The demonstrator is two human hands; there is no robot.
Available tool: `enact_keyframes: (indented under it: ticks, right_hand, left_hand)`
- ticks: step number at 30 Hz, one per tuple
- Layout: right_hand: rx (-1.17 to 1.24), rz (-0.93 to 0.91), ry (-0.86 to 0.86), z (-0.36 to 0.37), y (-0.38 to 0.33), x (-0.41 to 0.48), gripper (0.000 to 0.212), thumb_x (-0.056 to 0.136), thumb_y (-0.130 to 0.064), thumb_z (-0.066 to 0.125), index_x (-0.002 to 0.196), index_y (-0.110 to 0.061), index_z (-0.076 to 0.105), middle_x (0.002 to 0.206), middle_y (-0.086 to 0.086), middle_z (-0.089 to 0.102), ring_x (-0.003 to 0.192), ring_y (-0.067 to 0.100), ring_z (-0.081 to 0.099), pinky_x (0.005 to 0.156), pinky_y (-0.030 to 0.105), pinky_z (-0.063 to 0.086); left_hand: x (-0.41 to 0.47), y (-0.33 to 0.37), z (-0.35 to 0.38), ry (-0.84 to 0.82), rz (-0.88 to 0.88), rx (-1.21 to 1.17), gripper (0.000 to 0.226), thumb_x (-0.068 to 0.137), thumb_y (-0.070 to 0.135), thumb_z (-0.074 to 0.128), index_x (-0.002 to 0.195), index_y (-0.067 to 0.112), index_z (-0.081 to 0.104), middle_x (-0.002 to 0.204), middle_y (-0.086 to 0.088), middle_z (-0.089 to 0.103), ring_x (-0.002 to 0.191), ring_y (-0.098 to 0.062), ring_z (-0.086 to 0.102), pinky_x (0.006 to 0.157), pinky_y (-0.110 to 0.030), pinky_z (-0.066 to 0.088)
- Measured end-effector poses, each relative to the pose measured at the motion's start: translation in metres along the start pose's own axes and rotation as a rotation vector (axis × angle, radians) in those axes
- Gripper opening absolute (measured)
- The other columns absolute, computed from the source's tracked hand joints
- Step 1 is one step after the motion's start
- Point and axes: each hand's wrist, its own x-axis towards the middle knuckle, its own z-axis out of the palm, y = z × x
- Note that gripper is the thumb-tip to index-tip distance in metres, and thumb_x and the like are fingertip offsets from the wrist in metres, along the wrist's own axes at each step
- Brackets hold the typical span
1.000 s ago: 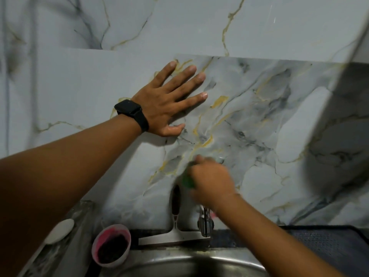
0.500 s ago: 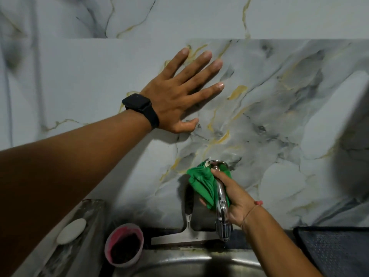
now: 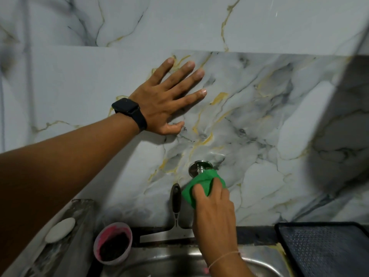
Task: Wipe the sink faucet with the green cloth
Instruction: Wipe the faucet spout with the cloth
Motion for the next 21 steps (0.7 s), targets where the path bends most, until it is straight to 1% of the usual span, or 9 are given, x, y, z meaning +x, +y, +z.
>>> enact_keyframes:
  ticks: [3, 5, 8, 10, 12, 13, 17, 19, 21]
  right_hand:
    - [0.446, 0.16, 0.029, 0.006, 0.01, -0.018, 0.032, 0.082, -0.023, 0.069, 0.087, -0.035, 0.039, 0.111, -0.001, 0.045, 0.093, 0.018, 0.053, 0.075, 0.029, 0.05]
    - [0.878, 0.386, -0.021, 0.008, 0.019, -0.018, 0.03, 0.085, -0.026, 0.068, 0.079, -0.034, 0.039, 0.099, 0.0, 0.052, 0.083, 0.02, 0.057, 0.07, 0.032, 0.046]
    - [1.365, 0.708, -0.332, 0.007, 0.038, 0.003, 0.004, 0.093, -0.03, 0.059, 0.097, -0.028, 0.059, 0.104, 0.004, 0.072, 0.095, 0.024, 0.068, 0.089, 0.043, 0.054]
    - [1.455, 0.773, -0.462, 0.003, 0.043, 0.026, 0.021, 0.095, -0.03, 0.055, 0.113, -0.019, 0.059, 0.109, 0.011, 0.075, 0.098, 0.032, 0.072, 0.087, 0.048, 0.058]
    - [1.322, 0.718, -0.408, 0.003, 0.032, 0.047, 0.023, 0.095, -0.029, 0.055, 0.114, -0.017, 0.052, 0.116, 0.016, 0.067, 0.101, 0.036, 0.069, 0.085, 0.05, 0.059]
    - [1.143, 0.636, -0.318, 0.007, 0.024, 0.053, 0.023, 0.093, -0.028, 0.057, 0.111, -0.016, 0.047, 0.119, 0.017, 0.061, 0.103, 0.036, 0.065, 0.087, 0.051, 0.057]
    - [0.06, 0.186, 0.041, 0.013, -0.005, 0.041, 0.035, 0.079, -0.016, 0.065, 0.109, -0.018, 0.047, 0.124, 0.016, 0.049, 0.108, 0.036, 0.051, 0.087, 0.047, 0.049]
    - [-0.093, 0.06, 0.089, 0.011, -0.011, 0.025, 0.034, 0.075, -0.009, 0.065, 0.105, -0.018, 0.053, 0.131, 0.019, 0.051, 0.112, 0.037, 0.05, 0.087, 0.047, 0.048]
    - [-0.084, 0.032, 0.079, 0.012, -0.01, 0.005, 0.032, 0.07, -0.004, 0.065, 0.097, -0.018, 0.056, 0.13, 0.02, 0.055, 0.111, 0.039, 0.053, 0.083, 0.047, 0.051]
  left_hand:
    - [0.0, 0.0, 0.001, 0.003, -0.003, -0.012, 0.086, 0.086, 0.061, 0.042, 0.161, 0.021, 0.026, 0.167, -0.018, 0.025, 0.155, -0.04, 0.021, 0.124, -0.061, 0.006]
    - [0.0, 0.0, 0.001, 0.008, 0.001, -0.017, 0.086, 0.086, 0.06, 0.043, 0.161, 0.021, 0.027, 0.166, -0.018, 0.026, 0.154, -0.04, 0.021, 0.124, -0.062, 0.009]
    - [-0.001, -0.001, 0.004, 0.016, -0.001, -0.024, 0.087, 0.085, 0.06, 0.044, 0.16, 0.021, 0.028, 0.166, -0.018, 0.027, 0.154, -0.04, 0.022, 0.123, -0.064, 0.012]
    - [-0.001, 0.001, 0.005, 0.013, 0.001, -0.025, 0.087, 0.085, 0.061, 0.044, 0.16, 0.021, 0.028, 0.166, -0.018, 0.027, 0.154, -0.04, 0.023, 0.122, -0.065, 0.014]
    - [0.0, 0.001, 0.006, 0.014, 0.007, -0.024, 0.087, 0.085, 0.061, 0.043, 0.16, 0.021, 0.027, 0.166, -0.018, 0.027, 0.154, -0.041, 0.023, 0.122, -0.065, 0.016]
    - [0.0, 0.0, 0.006, 0.015, 0.006, -0.023, 0.087, 0.086, 0.062, 0.042, 0.161, 0.021, 0.026, 0.166, -0.018, 0.027, 0.154, -0.041, 0.022, 0.122, -0.065, 0.015]
    - [0.0, 0.0, 0.005, 0.011, 0.003, -0.004, 0.086, 0.087, 0.063, 0.038, 0.161, 0.021, 0.025, 0.166, -0.018, 0.027, 0.154, -0.041, 0.023, 0.121, -0.065, 0.015]
    - [0.0, -0.001, 0.004, 0.011, 0.008, 0.005, 0.086, 0.088, 0.063, 0.038, 0.161, 0.02, 0.025, 0.166, -0.018, 0.026, 0.153, -0.041, 0.023, 0.121, -0.065, 0.014]
    - [0.0, 0.0, 0.003, 0.006, 0.006, 0.014, 0.086, 0.088, 0.063, 0.038, 0.161, 0.02, 0.024, 0.166, -0.018, 0.026, 0.153, -0.041, 0.024, 0.121, -0.064, 0.014]
